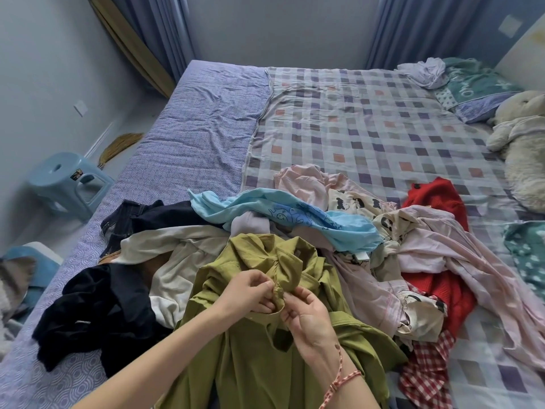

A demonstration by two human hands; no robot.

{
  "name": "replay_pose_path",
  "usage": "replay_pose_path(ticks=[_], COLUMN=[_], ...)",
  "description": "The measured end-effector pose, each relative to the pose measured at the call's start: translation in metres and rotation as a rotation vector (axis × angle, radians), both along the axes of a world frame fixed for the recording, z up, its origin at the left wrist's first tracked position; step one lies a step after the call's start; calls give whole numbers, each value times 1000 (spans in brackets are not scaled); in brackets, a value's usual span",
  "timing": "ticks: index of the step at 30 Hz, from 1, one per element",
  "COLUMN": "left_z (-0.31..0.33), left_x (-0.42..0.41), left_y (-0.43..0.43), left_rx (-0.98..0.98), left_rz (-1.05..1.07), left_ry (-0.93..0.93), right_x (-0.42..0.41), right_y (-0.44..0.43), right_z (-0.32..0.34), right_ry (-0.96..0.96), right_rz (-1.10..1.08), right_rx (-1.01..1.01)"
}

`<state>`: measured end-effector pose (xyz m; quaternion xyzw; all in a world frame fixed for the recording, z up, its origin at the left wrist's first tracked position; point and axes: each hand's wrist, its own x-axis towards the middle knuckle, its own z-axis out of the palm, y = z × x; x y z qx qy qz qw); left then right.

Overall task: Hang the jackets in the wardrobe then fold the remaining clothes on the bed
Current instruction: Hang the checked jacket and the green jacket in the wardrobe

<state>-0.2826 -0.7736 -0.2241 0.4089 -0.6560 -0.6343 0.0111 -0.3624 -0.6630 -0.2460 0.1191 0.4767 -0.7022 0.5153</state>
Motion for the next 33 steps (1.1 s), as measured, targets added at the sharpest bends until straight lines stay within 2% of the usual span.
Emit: replay_pose_path(ticks=[4,6,9,10,11,13,15,16,18,20,22,24,28,31,33], left_z=[-2,-1,8,11,13,10,2,0,6,19,32,42,60,74,82], left_x=[3,4,-7,-13,-18,-28,-32,-32,-26,-17,-8,-1,12,20,21], left_y=[0,-4,-20,-25,-30,-34,-35,-38,-44,-50,-54,-56,-60,-58,-54], left_rx=[-28,36,231,221,148,-65,-191,-174,-20,213,374,425,481,494,500], left_rz=[-79,-75,185,215,165,-83,-228,-209,-84,-6,-28,-74,-101,-60,-9], left_ry=[-55,-125,-135,-162,-237,-420,-501,-479,-372,-230,-121,-54,61,60,44], right_x=[1,2,7,10,14,23,27,25,11,-13,-30,-32,-17,-13,-13], right_y=[4,7,12,13,13,15,16,16,15,14,11,6,0,2,2], right_z=[1,3,9,11,13,13,15,19,21,14,11,9,6,6,6], right_ry=[492,722,863,897,929,974,905,766,469,281,71,-89,-35,-145,-66], right_rz=[172,266,399,451,508,630,733,712,504,300,255,299,439,371,348], right_rx=[168,190,107,80,59,36,28,42,186,372,395,380,443,423,425])
